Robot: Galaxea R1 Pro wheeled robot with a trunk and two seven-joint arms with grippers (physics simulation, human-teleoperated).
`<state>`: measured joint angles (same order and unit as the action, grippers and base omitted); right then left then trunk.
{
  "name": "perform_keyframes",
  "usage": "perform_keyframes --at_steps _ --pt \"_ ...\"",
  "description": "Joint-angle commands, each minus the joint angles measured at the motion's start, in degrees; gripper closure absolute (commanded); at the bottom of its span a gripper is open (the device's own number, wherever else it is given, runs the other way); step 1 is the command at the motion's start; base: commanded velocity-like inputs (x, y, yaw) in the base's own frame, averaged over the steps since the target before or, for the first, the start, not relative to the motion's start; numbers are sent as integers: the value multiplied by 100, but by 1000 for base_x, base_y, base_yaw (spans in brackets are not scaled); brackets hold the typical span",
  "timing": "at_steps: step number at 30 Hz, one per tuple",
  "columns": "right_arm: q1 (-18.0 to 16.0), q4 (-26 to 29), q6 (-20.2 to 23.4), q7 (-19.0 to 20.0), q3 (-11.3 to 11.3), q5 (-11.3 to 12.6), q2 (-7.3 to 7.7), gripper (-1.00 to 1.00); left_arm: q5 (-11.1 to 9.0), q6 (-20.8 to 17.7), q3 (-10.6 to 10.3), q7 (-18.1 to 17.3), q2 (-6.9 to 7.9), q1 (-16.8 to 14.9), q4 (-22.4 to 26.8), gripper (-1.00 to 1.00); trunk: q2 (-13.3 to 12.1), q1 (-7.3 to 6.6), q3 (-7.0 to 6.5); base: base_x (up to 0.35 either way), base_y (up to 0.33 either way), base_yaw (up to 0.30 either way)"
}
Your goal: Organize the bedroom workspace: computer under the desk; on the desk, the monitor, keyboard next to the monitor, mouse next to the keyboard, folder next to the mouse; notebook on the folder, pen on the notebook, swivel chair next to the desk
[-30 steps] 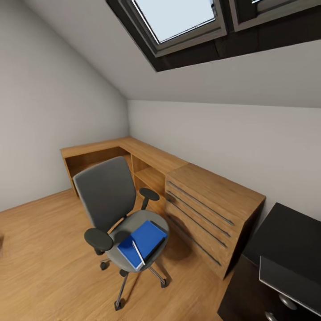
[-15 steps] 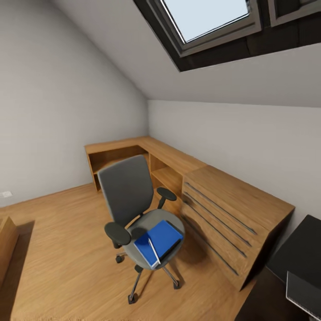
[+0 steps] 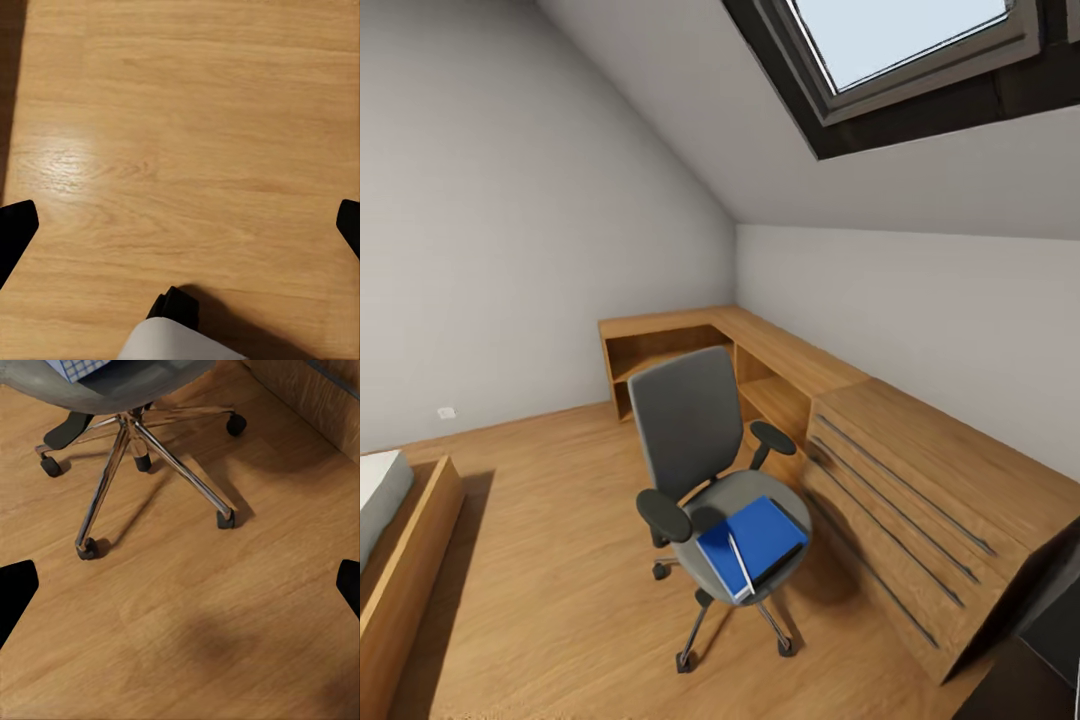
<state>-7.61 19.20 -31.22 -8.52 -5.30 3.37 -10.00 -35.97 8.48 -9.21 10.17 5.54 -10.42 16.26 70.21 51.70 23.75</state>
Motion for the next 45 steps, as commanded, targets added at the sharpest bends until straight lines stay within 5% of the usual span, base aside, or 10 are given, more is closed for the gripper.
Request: perform_keyframes --at_steps 1,27,28,45 --pt "-4 -4 -18 -28 -32 34 0 -100 -34 88 -51 37 -23 -4 -28 -100 4 0 6 0 0 275" --pt "-4 -16 -51 -10 -41 41 0 -100 -16 224 -54 64 -70 -4 -79 -100 4 0 10 2 0 53" --pt "-4 -18 -462 -10 -33 53 0 -100 -16 244 -63 64 -70 -4 -79 -100 4 0 12 193 20 195" --pt "-28 161 -805 -45 -8 80 0 -100 -31 259 -49 65 -84 -4 -55 -100 4 0 47 16 1 188"
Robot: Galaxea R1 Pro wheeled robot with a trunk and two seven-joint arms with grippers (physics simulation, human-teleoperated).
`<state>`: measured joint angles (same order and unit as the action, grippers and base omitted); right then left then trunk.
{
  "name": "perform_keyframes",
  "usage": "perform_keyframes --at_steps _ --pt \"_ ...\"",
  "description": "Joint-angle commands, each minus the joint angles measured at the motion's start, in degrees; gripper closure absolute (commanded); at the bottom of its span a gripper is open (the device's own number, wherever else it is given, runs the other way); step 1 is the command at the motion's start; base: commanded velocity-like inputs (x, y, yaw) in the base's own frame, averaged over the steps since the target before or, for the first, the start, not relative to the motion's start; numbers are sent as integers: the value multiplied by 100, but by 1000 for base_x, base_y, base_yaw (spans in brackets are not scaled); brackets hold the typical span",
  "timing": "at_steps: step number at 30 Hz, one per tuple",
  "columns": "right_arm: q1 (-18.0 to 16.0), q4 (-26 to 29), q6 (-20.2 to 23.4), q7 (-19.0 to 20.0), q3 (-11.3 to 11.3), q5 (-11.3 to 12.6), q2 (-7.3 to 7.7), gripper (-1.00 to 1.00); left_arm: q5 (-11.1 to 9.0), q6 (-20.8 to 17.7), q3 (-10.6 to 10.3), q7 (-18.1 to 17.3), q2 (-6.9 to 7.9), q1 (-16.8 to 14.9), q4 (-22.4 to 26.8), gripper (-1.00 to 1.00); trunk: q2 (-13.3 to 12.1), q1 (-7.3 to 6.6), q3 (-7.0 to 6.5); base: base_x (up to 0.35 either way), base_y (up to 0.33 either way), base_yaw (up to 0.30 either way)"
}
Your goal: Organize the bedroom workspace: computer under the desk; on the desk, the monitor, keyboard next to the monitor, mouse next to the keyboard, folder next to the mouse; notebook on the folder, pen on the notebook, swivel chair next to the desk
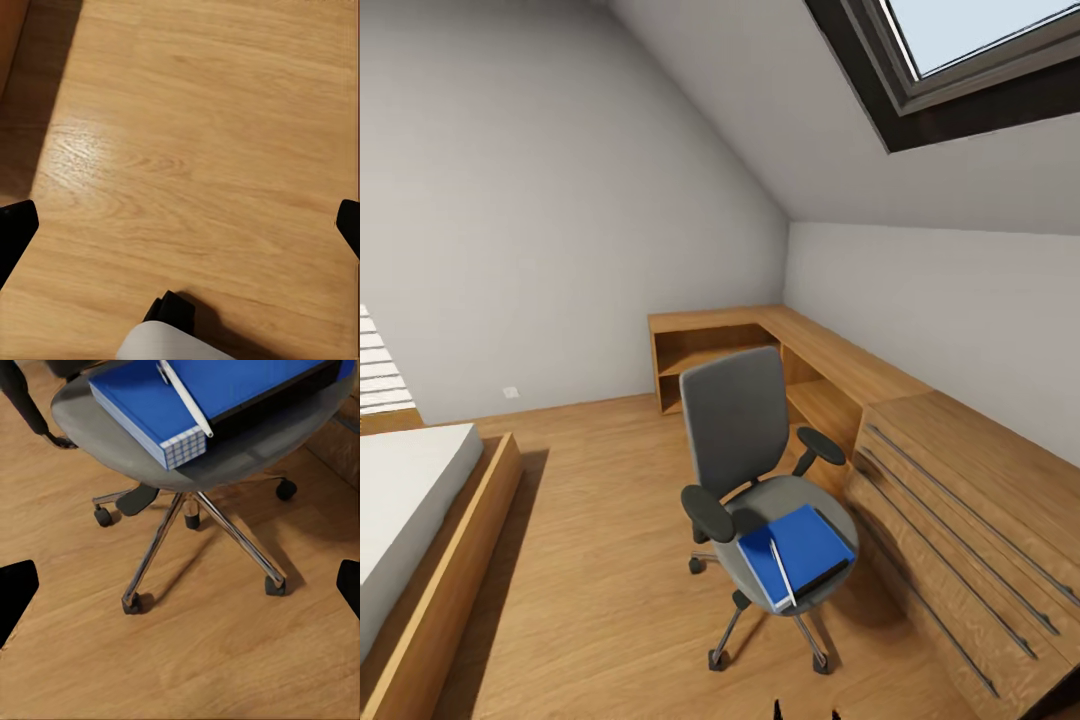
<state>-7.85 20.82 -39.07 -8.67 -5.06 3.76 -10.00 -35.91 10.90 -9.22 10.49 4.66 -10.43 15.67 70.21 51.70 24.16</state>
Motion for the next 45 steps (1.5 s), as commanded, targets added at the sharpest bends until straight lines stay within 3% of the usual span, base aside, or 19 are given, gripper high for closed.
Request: perform_keyframes --at_steps 1,5,8,9,12,13,16,18,19,21,22,24,27,32,37,45 --pt "-33 72 35 -49 -30 41 0 -100 -38 17 -47 33 -17 -2 5 -100 4 0 7 0 0 11" --pt "-401 387 774 -142 -24 36 0 -100 -36 25 -44 32 -85 -2 6 -100 4 0 7 0 0 5" --pt "-1073 651 2243 -236 -12 30 2 -100 -32 202 -42 8 -109 -2 22 -100 4 0 7 0 0 1" --pt "-1482 705 3031 -256 -8 32 52 -100 -31 455 -43 -2 -128 -2 40 -100 4 0 7 0 0 0" --pt "-2160 739 4168 -266 -5 32 118 -100 -30 751 -62 2 -204 -2 276 -100 4 0 7 0 0 0" --pt "-2272 744 4344 -268 -5 31 127 -100 -28 761 -67 4 -213 -2 381 -100 4 0 7 0 0 0" --pt "-2724 758 5031 -277 -4 29 183 -100 -22 330 -80 63 -217 -2 1347 -100 4 0 7 0 0 0" --pt "-2937 755 5403 -271 1 30 252 -100 -16 -789 -90 283 -196 -2 2698 -100 4 0 7 0 0 0" --pt "-2967 747 5460 -269 2 32 268 -100 -15 -1161 -92 387 -192 -1 3091 -100 4 0 7 0 0 0" --pt "-3040 646 5584 -271 4 25 302 -100 -36 -2704 -91 1020 -184 31 4647 -100 4 0 7 0 0 0" --pt "-3059 573 5623 -270 7 26 319 -100 -53 -3247 -85 1353 -188 41 5219 -100 4 0 7 0 0 0" --pt "-3074 495 5664 -263 10 26 382 -100 -72 -3721 -78 1756 -200 50 5830 -100 4 0 7 0 0 0" --pt "-3084 437 5696 -243 7 31 488 -100 -85 -4014 -73 2027 -212 55 6263 -100 4 0 7 0 0 0" --pt "-3089 405 5712 -216 -6 35 554 -100 -94 -4137 -76 2167 -213 58 6457 -100 4 0 7 0 0 0" --pt "-3091 375 5721 -174 -25 15 577 -100 -57 -4162 -63 2200 -187 59 6095 -100 4 0 7 166 0 0" --pt "-3091 84 5704 -67 -38 3 587 -100 -48 -4063 -64 2194 -184 59 5974 -100 4 0 7 287 0 0"
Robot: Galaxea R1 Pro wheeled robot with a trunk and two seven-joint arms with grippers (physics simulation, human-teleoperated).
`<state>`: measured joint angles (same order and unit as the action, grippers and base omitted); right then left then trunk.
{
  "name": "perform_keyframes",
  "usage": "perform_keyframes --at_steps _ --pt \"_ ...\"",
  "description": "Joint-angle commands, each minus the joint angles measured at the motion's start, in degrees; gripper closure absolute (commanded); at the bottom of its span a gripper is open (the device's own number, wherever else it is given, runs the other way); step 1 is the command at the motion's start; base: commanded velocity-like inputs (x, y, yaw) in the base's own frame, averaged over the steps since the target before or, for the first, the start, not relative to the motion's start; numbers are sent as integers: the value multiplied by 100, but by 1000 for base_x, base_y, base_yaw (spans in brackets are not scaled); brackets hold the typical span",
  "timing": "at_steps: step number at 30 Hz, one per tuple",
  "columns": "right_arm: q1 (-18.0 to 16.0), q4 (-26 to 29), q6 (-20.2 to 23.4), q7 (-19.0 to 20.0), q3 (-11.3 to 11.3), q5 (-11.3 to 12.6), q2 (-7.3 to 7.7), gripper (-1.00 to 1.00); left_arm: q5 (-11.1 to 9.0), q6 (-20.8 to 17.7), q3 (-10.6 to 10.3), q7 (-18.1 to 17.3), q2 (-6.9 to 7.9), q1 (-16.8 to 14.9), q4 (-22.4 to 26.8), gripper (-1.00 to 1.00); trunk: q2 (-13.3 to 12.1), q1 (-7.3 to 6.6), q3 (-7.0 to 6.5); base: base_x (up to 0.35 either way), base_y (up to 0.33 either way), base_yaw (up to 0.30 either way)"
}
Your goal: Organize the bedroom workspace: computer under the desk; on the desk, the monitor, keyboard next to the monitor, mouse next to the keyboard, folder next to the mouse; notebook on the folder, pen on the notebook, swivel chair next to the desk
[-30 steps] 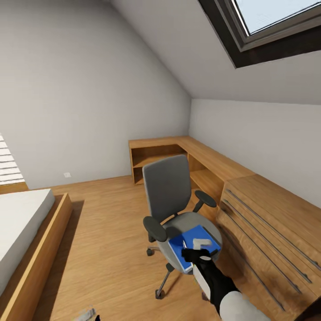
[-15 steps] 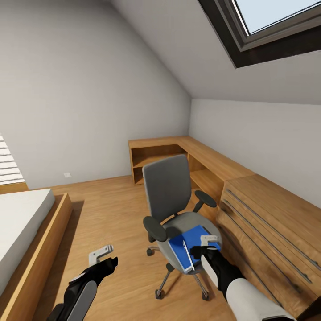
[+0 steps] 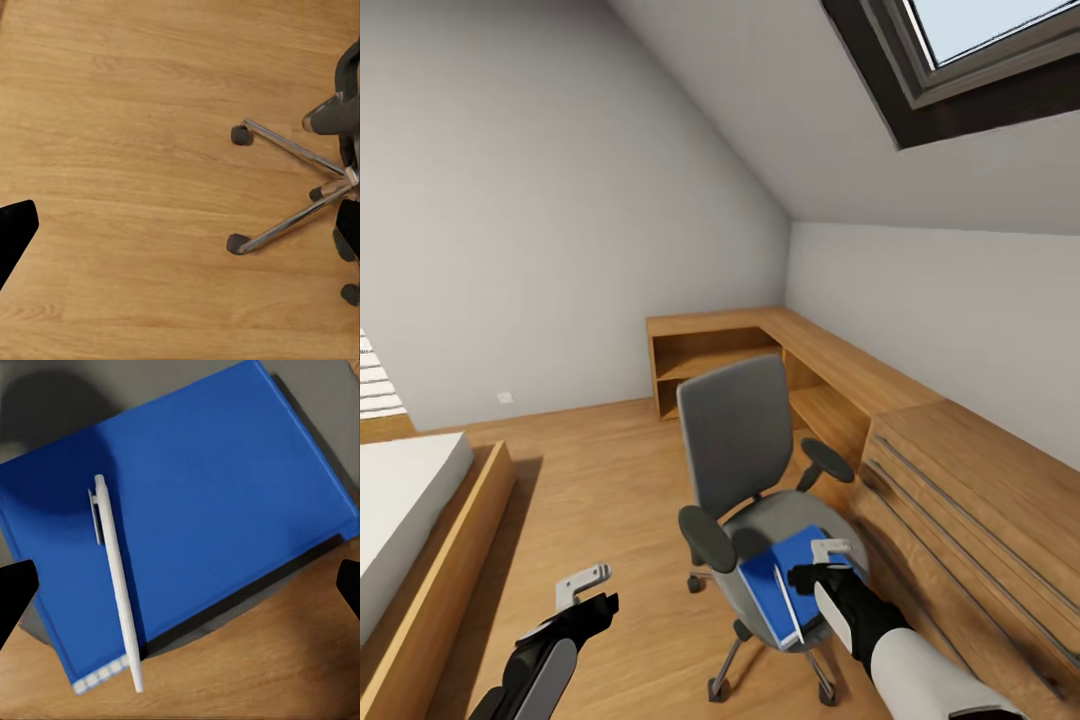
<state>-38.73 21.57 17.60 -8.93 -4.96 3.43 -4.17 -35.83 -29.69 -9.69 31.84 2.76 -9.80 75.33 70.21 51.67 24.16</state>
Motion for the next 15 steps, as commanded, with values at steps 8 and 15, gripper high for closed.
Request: perform_keyframes --at_steps 8,15 --pt "-3 -104 26 507 -57 34 -16 -100 -56 34 -31 65 -12 -5 -9 -100 4 3 7 101 0 0" --pt "-3 -109 39 775 -49 47 -6 -100 -65 286 -40 49 -17 -5 -10 -100 4 3 7 187 0 0"
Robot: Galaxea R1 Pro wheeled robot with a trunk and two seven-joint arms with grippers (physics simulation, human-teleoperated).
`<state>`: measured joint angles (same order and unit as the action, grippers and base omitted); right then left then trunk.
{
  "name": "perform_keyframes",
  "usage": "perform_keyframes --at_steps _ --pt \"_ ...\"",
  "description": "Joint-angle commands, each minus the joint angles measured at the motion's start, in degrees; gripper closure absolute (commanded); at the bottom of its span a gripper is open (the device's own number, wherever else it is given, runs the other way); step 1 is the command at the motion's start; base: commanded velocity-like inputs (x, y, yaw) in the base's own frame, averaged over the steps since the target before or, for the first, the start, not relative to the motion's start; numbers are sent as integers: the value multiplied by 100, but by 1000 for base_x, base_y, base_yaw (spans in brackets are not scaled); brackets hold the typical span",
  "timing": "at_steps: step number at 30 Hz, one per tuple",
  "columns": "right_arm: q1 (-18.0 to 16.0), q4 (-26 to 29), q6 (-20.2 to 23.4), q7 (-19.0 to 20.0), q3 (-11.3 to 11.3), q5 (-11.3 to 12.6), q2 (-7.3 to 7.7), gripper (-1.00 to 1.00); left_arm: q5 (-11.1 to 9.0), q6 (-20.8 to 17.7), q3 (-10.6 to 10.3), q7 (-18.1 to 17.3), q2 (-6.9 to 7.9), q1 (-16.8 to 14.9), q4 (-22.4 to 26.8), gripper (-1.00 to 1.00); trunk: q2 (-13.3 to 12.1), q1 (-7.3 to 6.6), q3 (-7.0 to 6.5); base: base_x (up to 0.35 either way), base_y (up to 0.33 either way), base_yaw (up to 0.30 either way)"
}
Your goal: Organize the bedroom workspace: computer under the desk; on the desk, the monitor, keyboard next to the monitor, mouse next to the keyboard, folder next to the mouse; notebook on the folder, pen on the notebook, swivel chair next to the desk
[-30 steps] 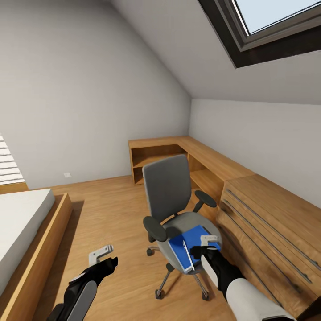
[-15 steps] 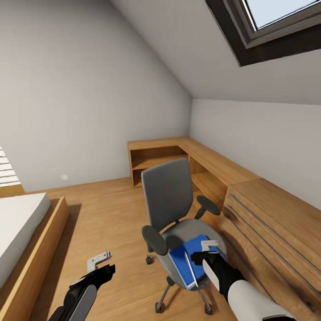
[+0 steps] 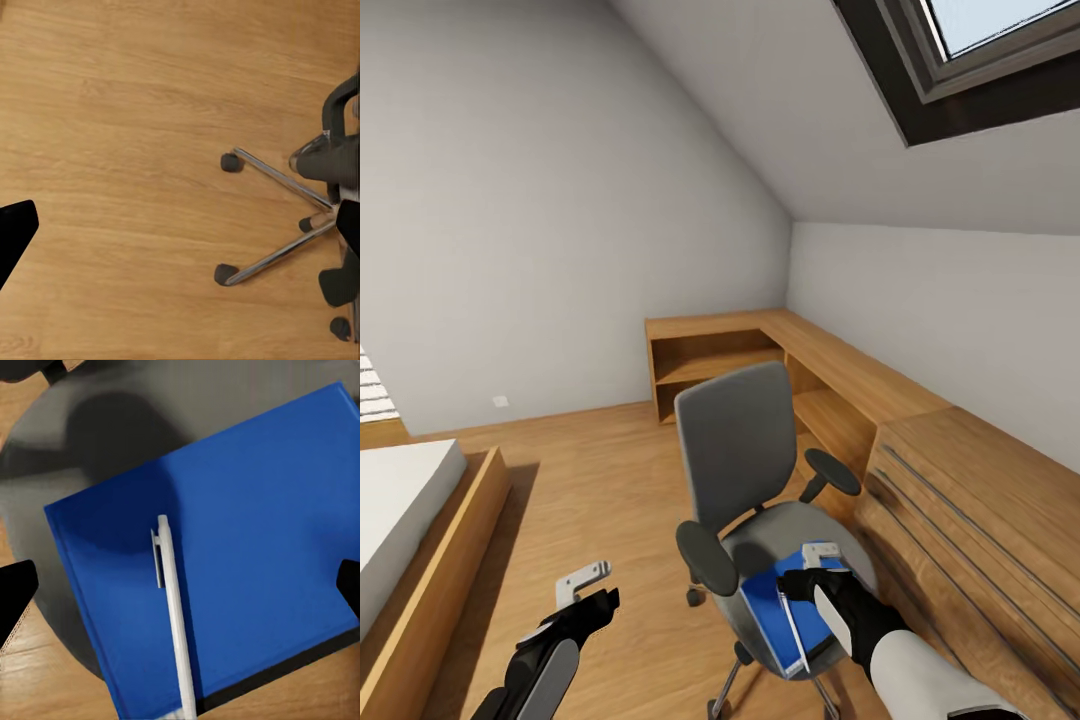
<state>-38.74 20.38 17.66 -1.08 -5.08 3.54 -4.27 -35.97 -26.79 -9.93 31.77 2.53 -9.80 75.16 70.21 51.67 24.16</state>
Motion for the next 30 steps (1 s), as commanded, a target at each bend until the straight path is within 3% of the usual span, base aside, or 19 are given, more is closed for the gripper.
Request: perform_keyframes --at_steps 1,12,17,21,30 --pt "-2 11 33 -5 -36 39 5 -100 -52 25 -17 54 8 -5 8 -100 3 3 7 285 0 0" --pt "-2 1 47 -8 -17 60 -31 -100 -51 75 -18 49 11 -5 8 -100 3 3 7 248 0 0" --pt "-2 -55 66 -10 -25 53 -89 -100 -68 56 -5 71 11 -5 222 -100 3 3 7 47 0 0" --pt "-2 -127 171 -13 -33 21 -220 -100 -68 64 8 80 -73 -5 132 -100 3 3 7 0 0 0" --pt "-2 -114 -88 -15 -39 -18 -239 -100 -49 76 8 68 -84 0 149 -100 3 3 7 0 0 0"
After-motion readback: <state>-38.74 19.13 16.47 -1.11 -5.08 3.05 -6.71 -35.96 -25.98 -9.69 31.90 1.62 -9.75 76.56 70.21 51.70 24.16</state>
